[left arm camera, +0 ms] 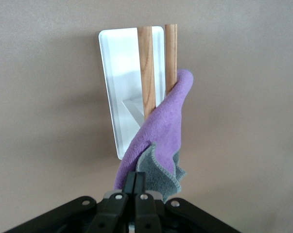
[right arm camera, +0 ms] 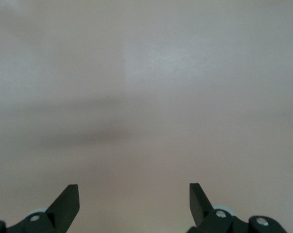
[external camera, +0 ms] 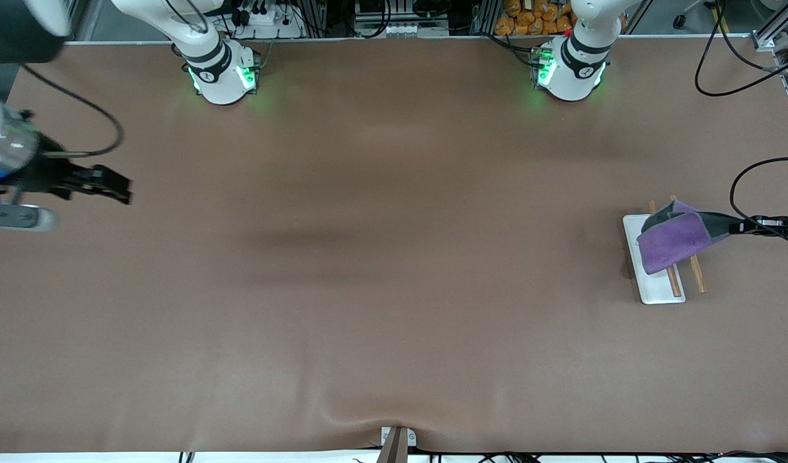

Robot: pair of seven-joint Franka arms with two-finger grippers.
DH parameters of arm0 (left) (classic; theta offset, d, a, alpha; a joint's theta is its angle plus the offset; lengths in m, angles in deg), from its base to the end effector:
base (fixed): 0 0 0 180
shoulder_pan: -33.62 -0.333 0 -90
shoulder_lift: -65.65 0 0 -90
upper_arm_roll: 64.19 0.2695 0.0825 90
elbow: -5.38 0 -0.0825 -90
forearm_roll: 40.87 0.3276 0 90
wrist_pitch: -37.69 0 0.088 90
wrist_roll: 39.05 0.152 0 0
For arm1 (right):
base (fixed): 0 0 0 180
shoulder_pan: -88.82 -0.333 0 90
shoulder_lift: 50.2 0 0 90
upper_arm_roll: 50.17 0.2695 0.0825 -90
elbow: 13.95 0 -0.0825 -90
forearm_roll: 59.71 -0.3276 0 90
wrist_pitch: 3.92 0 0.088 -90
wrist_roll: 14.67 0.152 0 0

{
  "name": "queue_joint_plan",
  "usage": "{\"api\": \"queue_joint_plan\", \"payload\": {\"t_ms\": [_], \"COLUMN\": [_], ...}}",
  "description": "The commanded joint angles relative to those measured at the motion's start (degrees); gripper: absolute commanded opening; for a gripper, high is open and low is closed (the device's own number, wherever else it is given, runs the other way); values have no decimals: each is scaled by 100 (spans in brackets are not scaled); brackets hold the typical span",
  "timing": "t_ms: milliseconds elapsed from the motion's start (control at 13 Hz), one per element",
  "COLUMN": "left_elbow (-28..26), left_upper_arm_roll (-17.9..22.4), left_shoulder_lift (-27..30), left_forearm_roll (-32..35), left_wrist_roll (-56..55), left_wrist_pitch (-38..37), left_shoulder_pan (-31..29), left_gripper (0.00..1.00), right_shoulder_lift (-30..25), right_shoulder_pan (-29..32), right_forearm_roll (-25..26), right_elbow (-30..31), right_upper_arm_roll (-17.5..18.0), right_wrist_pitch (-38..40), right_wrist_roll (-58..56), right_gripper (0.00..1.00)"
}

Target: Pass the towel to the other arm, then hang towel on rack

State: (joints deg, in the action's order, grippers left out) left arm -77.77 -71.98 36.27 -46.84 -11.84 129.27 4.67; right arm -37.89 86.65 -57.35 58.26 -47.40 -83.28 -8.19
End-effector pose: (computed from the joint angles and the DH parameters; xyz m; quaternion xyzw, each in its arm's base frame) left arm 0.5312 0.1977 0.3087 0.9794 -0.0385 -0.1285 0.1511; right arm 0.5290 0.0362 0.5330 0.9987 -0.0166 -0.0432 0.0196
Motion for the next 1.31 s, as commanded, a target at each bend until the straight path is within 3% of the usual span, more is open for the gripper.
{"api": "queue_joint_plan", "payload": {"t_ms": [0,231,385,462,538,615,1000,1231], "left_elbow": [35,62,62,62,62,62,307,299], "left_upper_arm_roll": [-47,-47,-47,-47,-47,-47,-125,-134], "left_shoulder_lift": [-24,-156,-244,-253,-288,-323,132,957], "left_forearm_roll": [96,88,88,88,79,61,123,158], "left_wrist_roll": [248,311,399,399,399,399,320,-91], "left_wrist_pitch": [27,114,202,237,237,246,255,203], "left_shoulder_pan": [-215,-330,-392,-392,-392,-400,-366,335], "left_gripper": [0,0,5,21,52,100,100,100], "right_shoulder_lift": [-589,-1335,-1399,-1416,-1408,-1355,-1188,-1197], "right_shoulder_pan": [357,367,515,516,516,507,543,516], "right_forearm_roll": [-113,-113,-131,-296,-359,-359,-316,-289], "right_elbow": [837,2162,2306,2376,2325,2159,1771,1604], "right_upper_arm_roll": [110,110,110,110,110,110,110,118], "right_wrist_pitch": [-158,-1070,-1073,-1038,-1020,-1011,-941,-924], "right_wrist_roll": [-420,-349,-454,-489,-412,-411,-420,-437], "right_gripper": [100,100,100,100,100,100,100,100]}}
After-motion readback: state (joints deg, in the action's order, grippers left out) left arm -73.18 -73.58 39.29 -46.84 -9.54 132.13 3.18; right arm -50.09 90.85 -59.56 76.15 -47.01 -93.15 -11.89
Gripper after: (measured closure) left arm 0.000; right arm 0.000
